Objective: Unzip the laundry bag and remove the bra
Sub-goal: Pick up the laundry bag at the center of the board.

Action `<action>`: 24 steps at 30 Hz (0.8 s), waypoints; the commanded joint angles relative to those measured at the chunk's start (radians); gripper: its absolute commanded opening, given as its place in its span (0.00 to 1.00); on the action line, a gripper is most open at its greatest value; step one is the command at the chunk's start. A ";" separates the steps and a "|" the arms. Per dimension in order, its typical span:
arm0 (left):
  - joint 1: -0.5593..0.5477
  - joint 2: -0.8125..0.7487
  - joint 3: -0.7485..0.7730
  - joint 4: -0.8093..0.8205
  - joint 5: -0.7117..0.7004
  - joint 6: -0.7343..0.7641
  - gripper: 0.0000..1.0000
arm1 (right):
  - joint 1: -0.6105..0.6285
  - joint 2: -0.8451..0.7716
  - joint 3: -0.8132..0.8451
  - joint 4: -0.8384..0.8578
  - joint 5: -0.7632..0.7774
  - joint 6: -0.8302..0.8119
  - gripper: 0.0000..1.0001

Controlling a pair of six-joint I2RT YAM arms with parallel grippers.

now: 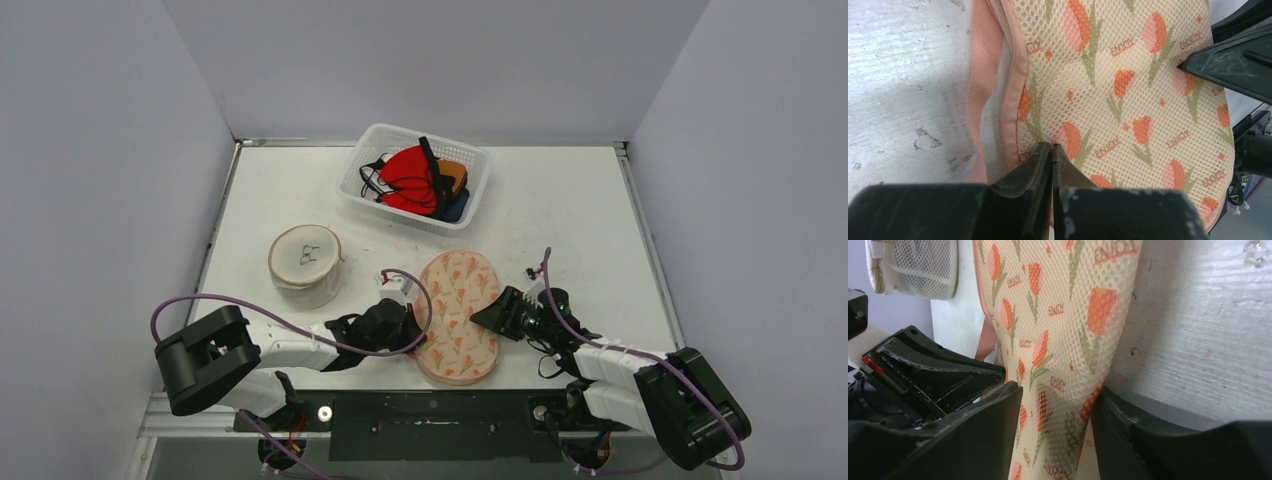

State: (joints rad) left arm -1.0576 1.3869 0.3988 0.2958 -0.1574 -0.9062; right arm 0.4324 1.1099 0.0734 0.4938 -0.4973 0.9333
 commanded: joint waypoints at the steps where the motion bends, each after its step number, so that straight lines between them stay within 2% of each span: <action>1: -0.005 0.019 -0.002 -0.004 -0.011 0.013 0.02 | -0.002 0.030 -0.013 0.056 -0.060 -0.023 0.49; 7: -0.006 0.029 0.005 -0.002 -0.010 0.016 0.02 | -0.002 0.057 -0.013 0.069 -0.092 -0.042 0.37; 9: -0.006 0.032 0.008 -0.001 -0.006 0.016 0.02 | -0.002 0.079 -0.018 0.089 -0.100 -0.040 0.29; 11: -0.006 0.032 0.011 -0.002 -0.003 0.016 0.02 | -0.003 0.088 -0.025 0.110 -0.104 -0.029 0.15; 13: -0.007 0.025 0.016 -0.012 -0.001 0.014 0.02 | -0.002 0.079 -0.026 0.113 -0.105 -0.023 0.06; 15: -0.006 0.008 0.025 -0.030 0.001 0.012 0.03 | -0.003 0.046 -0.018 0.083 -0.102 -0.023 0.05; 18: -0.006 -0.043 0.042 -0.083 -0.004 0.006 0.09 | -0.004 -0.059 0.017 -0.049 -0.090 -0.054 0.05; 19: -0.006 -0.067 0.047 -0.105 -0.004 0.001 0.13 | -0.004 -0.104 0.033 -0.147 -0.074 -0.072 0.05; 24: -0.005 -0.242 0.066 -0.229 -0.031 -0.007 0.40 | -0.007 -0.381 0.154 -0.535 0.081 -0.151 0.05</action>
State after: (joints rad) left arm -1.0588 1.2831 0.4129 0.1806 -0.1581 -0.9081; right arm 0.4324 0.9005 0.1055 0.2462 -0.5510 0.8688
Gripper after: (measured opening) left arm 0.306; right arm 0.101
